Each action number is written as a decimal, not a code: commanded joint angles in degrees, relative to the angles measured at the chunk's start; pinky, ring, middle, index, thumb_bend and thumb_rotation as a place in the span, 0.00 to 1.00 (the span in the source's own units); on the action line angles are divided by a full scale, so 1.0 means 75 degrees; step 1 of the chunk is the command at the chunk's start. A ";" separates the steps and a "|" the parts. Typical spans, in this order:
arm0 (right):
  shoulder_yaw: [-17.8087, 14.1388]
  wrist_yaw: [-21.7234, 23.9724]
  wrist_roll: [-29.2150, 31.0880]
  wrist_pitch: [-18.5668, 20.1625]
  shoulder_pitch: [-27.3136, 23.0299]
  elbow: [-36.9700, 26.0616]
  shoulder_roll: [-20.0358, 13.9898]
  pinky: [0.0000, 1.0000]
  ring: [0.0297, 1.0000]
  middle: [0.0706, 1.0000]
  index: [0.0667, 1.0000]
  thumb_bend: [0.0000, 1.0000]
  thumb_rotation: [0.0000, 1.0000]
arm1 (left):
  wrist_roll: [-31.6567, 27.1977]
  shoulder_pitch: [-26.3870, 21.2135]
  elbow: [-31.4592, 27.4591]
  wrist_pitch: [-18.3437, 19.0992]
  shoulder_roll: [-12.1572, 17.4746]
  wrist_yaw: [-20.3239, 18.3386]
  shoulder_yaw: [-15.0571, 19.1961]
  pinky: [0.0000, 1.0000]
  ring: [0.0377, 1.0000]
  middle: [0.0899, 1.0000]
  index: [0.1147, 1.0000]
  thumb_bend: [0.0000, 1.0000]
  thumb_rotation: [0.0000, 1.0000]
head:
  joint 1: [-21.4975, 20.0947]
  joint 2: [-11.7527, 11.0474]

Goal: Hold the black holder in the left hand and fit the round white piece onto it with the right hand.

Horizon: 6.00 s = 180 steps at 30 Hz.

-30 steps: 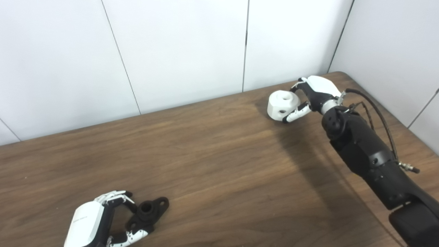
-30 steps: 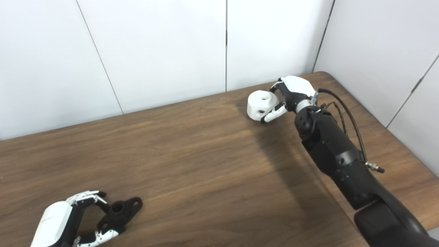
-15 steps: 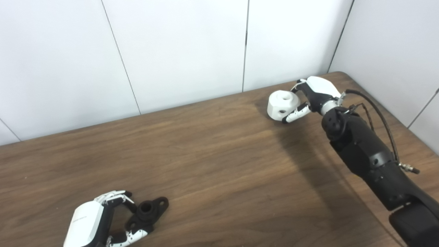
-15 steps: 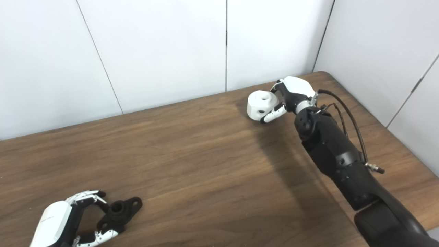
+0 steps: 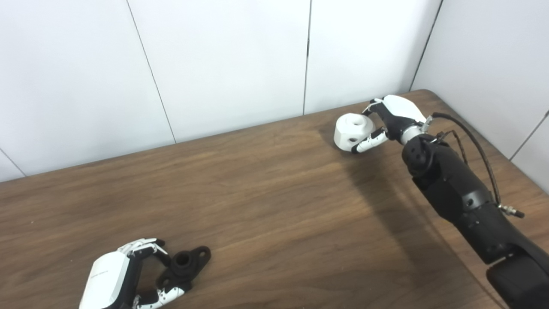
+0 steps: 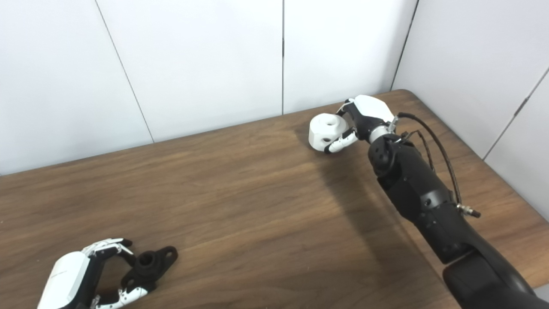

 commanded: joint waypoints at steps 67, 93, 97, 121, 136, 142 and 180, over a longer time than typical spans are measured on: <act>0.0575 0.1714 -0.0552 -0.0264 0.0376 -0.4413 0.0269 1.00 0.97 0.82 0.45 0.52 0.14 | 0.0571 0.0288 0.0070 0.0253 -0.0264 -0.0065 -0.0300 0.85 0.80 0.72 0.42 0.52 0.04 | 0.1652 0.0148; 0.1476 0.2528 -0.0634 -0.1359 0.0507 -0.5145 0.1634 1.00 0.96 0.82 0.45 0.53 0.14 | 0.1241 0.0181 0.0171 0.0793 -0.0833 0.0026 -0.0840 0.90 0.83 0.75 0.42 0.52 0.05 | 0.3328 0.0417; 0.1479 0.2546 -0.0600 -0.1564 0.0469 -0.5107 0.1768 1.00 0.96 0.82 0.44 0.52 0.14 | 0.1428 0.0132 0.0269 0.0873 -0.0932 0.0087 -0.0963 0.89 0.83 0.75 0.42 0.52 0.05 | 0.3561 0.0439; 0.1699 0.2668 -0.0680 -0.1980 0.0254 -0.4830 0.2396 1.00 0.97 0.82 0.45 0.52 0.14 | 0.1747 -0.0064 0.0589 0.1154 -0.1201 0.0398 -0.1419 0.88 0.83 0.75 0.42 0.52 0.05 | 0.4004 0.0574; 0.1884 0.2717 -0.0944 -0.2041 0.0335 -0.4646 0.2669 1.00 0.97 0.82 0.45 0.52 0.14 | 0.1768 -0.0136 0.0671 0.1270 -0.1188 0.0481 -0.1585 0.88 0.83 0.75 0.42 0.52 0.05 | 0.3951 0.0562; 0.1884 0.2698 -0.1002 -0.2057 0.0357 -0.4565 0.2676 1.00 0.97 0.82 0.45 0.52 0.14 | 0.1748 -0.0131 0.0640 0.1283 -0.1171 0.0498 -0.1602 0.88 0.83 0.74 0.42 0.52 0.05 | 0.3918 0.0576; 0.1703 0.2583 -0.0772 -0.2111 0.0404 -0.4426 0.2770 1.00 0.98 0.83 0.45 0.52 0.14 | 0.1681 -0.0123 0.0629 0.1286 -0.1123 0.0487 -0.1610 0.88 0.83 0.75 0.42 0.52 0.05 | 0.3813 0.0545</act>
